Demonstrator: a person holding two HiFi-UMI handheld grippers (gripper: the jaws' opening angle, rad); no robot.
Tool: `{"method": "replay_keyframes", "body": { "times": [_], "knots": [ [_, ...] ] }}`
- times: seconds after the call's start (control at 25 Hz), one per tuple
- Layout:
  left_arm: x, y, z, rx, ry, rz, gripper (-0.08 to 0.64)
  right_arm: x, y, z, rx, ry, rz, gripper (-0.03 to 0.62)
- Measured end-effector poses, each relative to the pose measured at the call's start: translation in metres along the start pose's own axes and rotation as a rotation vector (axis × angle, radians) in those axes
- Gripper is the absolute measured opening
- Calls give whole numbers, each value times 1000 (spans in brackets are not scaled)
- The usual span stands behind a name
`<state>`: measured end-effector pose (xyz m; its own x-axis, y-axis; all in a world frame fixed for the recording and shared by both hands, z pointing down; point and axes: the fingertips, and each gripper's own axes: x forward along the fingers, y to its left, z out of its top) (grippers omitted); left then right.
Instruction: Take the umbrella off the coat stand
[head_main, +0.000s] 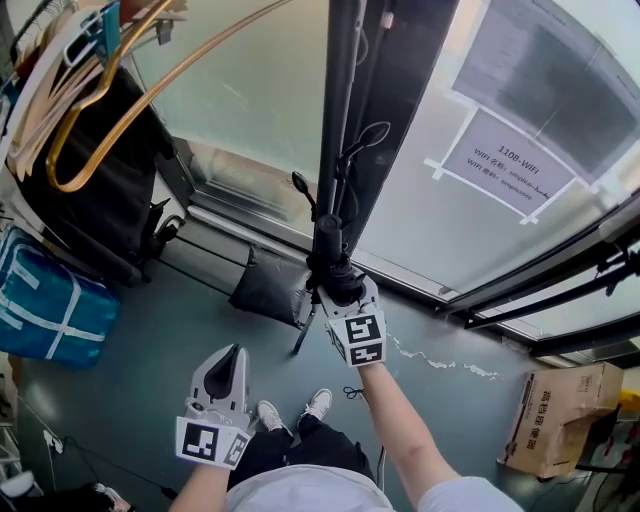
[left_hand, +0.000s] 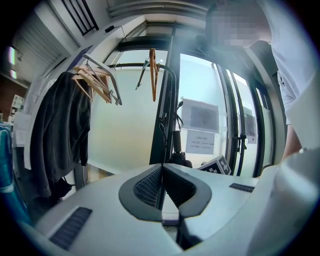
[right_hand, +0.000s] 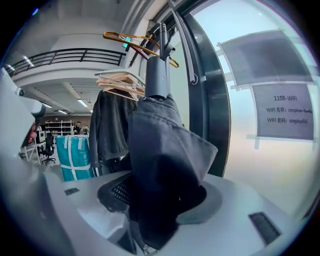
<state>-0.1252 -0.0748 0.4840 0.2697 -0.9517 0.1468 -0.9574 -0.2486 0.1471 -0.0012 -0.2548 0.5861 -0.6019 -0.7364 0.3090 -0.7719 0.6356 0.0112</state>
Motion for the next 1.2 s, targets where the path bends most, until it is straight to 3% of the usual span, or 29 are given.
{"method": "replay_keyframes", "body": {
  "times": [1.2],
  "knots": [
    [5, 8, 41, -13, -121, 0, 26, -65, -30, 62, -102, -42, -51, 233]
  ]
}}
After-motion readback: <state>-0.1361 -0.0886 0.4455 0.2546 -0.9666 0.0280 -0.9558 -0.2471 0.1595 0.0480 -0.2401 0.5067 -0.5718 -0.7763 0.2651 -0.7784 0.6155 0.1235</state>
